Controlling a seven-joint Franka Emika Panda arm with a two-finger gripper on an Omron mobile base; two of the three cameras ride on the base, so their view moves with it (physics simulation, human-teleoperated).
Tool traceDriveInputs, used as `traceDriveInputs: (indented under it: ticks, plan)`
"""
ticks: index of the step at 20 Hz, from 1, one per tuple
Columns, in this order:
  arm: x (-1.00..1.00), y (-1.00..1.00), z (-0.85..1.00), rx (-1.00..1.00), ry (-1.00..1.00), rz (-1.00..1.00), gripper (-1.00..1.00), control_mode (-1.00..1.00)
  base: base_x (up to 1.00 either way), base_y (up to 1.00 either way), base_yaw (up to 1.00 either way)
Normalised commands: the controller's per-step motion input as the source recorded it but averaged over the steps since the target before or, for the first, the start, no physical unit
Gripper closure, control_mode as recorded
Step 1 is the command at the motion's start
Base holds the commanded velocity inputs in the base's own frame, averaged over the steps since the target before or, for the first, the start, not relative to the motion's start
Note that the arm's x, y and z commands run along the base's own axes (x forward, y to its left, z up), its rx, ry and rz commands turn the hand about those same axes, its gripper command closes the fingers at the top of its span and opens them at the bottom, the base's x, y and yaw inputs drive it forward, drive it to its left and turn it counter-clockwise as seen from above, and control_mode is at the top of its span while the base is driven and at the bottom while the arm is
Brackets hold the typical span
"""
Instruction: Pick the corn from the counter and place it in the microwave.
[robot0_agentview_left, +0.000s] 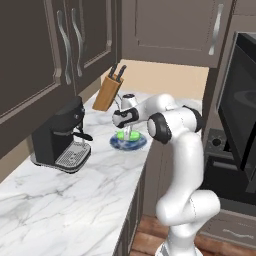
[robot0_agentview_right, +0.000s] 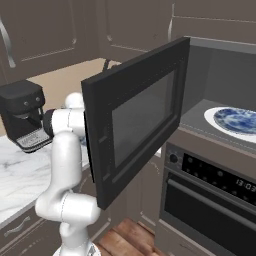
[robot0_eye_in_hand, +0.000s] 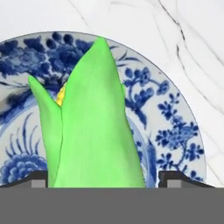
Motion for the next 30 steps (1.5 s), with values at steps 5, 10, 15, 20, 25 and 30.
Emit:
traceDriveInputs:
  ticks: [5, 10, 15, 20, 25, 30]
  plan:
    - [-0.36, -0.03, -0.17, 0.00, 0.00, 0.00, 1.00, -1.00, 0.00, 0.00, 0.00]
    - [-0.50, 0.00, 0.30, 0.00, -0.08, 0.00, 1.00, -1.00, 0.00, 0.00, 0.00]
    - [-0.86, -0.01, 0.98, 0.01, -0.19, 0.00, 1.00, -1.00, 0.00, 0.00, 0.00]
    - [-1.00, -0.04, 1.00, 0.02, -0.15, -0.05, 1.00, -1.00, 0.00, 0.00, 0.00]
    - [-1.00, -0.16, 0.91, 0.13, -0.01, -0.21, 1.00, -1.00, 0.00, 0.00, 0.00]
    - [-1.00, -0.14, 0.91, 0.17, 0.00, -0.32, 1.00, -1.00, 0.00, 0.00, 0.00]
